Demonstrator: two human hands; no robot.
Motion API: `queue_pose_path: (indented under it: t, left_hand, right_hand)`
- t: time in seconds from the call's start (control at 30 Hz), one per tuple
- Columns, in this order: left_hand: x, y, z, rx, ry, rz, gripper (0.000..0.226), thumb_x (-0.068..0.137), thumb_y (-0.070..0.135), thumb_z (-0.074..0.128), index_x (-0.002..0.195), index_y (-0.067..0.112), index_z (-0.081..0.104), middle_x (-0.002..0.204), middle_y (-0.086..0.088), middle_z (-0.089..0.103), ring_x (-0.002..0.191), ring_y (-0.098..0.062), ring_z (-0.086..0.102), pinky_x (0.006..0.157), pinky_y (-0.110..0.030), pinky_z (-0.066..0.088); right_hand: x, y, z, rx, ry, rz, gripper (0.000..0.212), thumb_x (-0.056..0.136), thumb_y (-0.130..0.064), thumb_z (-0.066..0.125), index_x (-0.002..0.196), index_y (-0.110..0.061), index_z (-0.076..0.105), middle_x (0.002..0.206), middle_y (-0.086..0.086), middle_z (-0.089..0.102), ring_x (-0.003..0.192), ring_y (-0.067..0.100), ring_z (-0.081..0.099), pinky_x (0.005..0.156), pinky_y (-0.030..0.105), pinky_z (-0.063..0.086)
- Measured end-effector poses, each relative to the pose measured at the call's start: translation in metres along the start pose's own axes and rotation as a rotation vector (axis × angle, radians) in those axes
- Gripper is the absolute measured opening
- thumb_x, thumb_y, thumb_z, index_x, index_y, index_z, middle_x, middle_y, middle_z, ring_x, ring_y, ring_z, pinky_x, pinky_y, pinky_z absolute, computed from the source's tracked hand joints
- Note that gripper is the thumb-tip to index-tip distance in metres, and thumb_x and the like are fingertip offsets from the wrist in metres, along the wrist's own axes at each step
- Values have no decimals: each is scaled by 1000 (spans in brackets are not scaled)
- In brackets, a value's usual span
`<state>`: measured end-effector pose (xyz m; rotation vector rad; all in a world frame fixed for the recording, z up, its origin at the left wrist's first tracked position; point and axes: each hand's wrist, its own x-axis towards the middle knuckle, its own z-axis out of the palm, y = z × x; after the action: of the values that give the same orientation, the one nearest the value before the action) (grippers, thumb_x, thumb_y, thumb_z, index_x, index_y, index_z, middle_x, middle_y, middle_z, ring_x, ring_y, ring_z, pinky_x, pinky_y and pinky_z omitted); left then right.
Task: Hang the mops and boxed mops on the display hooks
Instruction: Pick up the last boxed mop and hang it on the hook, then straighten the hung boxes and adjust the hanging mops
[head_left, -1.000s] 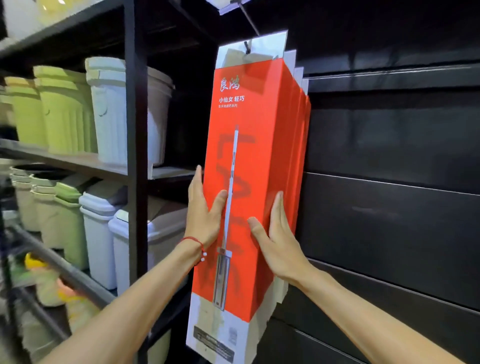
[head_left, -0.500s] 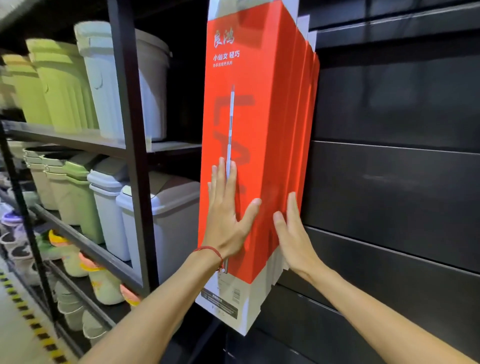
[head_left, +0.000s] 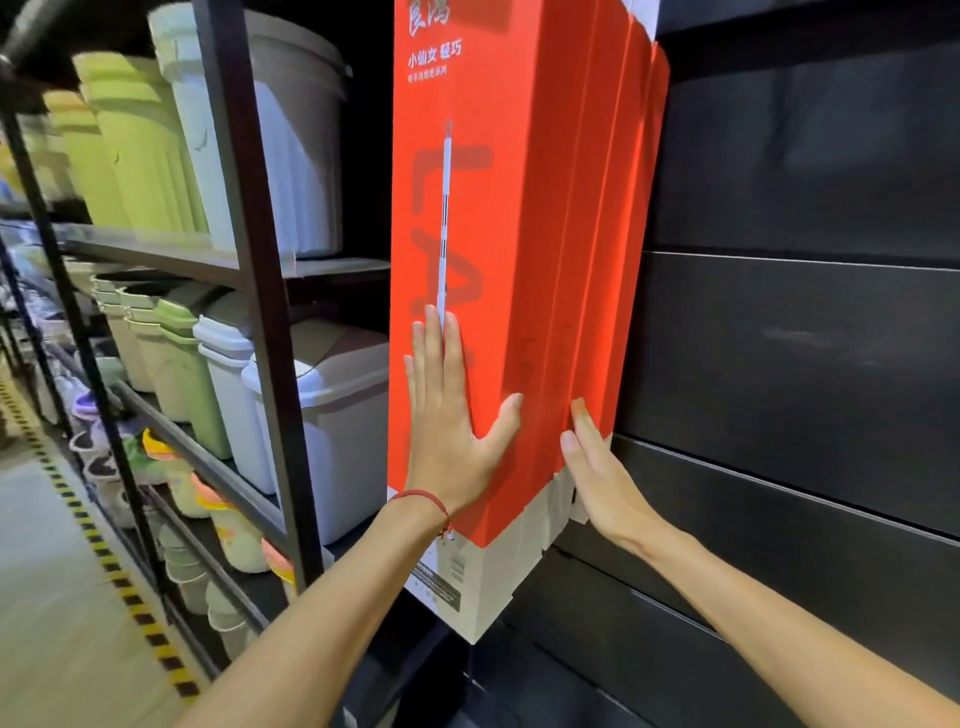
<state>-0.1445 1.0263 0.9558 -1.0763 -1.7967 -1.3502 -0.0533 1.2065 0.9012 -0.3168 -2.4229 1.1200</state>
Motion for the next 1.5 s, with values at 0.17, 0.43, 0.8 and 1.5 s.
queue_pose_path:
  t: [0.17, 0.43, 0.8, 1.5]
  left_hand:
    - [-13, 0, 12, 20, 45, -70, 93, 97, 43, 61, 166, 16, 5, 175, 0, -4, 160, -17, -11, 130, -53, -4]
    - [-17, 8, 7, 80, 21, -99, 112, 87, 47, 76, 166, 18, 2, 175, 3, -5, 160, -13, -9, 128, -60, 11]
    - [-21, 9, 9, 142, 13, -111, 114, 86, 47, 76, 166, 16, 1, 175, 0, -7, 160, -14, -10, 128, -59, 12]
    - [-68, -35, 2, 148, -272, 133, 84, 102, 68, 24, 162, 25, -18, 170, -4, -25, 159, -30, -20, 129, -55, -6]
  right_hand:
    - [26, 15, -14, 59, 156, 46, 82, 103, -67, 30, 164, -33, -14, 173, -16, -14, 157, 2, -4, 128, 40, 13]
    - [46, 29, -5, 132, 53, 64, 84, 104, -64, 31, 163, -28, -16, 173, -12, -15, 160, 11, -2, 131, 47, 10]
    - [45, 33, -7, 26, -10, 31, 84, 104, -64, 27, 161, -27, -21, 171, -12, -22, 160, 14, 2, 128, 50, 14]
    - [-79, 2, 4, -371, -19, 23, 55, 109, -42, 45, 162, -36, 30, 168, -21, 26, 158, 6, 17, 127, 45, 27]
